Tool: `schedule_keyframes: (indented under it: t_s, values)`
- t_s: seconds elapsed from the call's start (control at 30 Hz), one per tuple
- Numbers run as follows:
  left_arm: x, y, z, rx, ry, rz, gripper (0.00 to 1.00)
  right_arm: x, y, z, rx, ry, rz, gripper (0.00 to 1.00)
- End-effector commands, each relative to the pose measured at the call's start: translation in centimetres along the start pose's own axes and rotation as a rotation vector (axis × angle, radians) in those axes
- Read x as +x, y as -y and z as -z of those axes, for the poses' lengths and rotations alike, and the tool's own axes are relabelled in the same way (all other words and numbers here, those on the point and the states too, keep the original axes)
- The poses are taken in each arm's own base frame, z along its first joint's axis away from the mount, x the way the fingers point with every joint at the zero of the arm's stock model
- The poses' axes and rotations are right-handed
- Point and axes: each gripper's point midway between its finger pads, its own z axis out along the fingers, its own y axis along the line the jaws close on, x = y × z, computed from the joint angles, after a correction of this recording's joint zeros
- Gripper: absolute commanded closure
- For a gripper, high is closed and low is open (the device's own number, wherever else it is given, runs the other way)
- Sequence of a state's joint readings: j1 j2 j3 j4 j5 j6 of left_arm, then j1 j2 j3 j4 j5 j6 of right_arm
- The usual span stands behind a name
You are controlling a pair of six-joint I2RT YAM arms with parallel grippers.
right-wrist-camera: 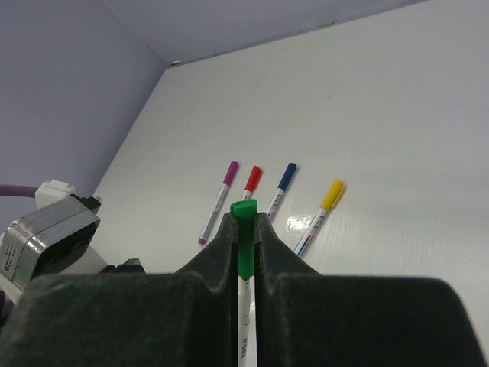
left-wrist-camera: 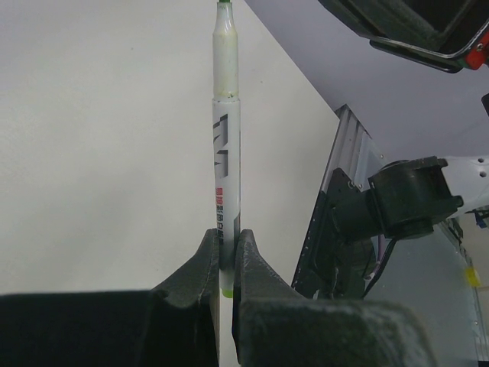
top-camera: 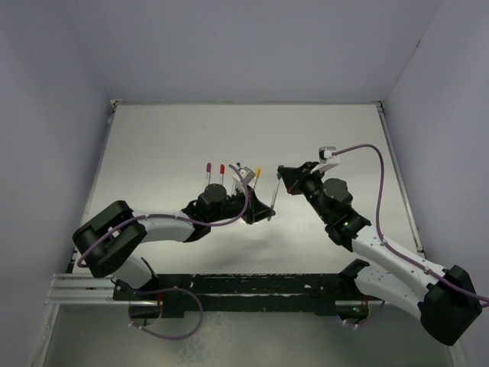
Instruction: Insert the pens into the pen caps
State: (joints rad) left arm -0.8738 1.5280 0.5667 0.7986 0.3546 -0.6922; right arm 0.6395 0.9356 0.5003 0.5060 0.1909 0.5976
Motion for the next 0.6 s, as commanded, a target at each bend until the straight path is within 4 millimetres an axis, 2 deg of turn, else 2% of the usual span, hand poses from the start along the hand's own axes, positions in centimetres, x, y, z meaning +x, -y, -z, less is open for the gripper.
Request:
schedule_keyframes:
  t_s: [0.0,0.23,0.57]
  values:
    - [-2.7,1.7,-0.3,0.043,0.077,-0.05,1.0,-1.1,-1.0,0.2,-0.034,0.04,-0.02,1.0]
    - [-3.1,1.7,-0.3,0.032,0.092,-0.054,1.0,-0.3,-0.9,0.3,-0.041,0.012,-0.035,1.0]
    - [-5.1,2.4,-0.6,0.041,0.151,-0.08,1.0,2.9,-1.0,0.5,-0.057,-0.076,-0.053,1.0]
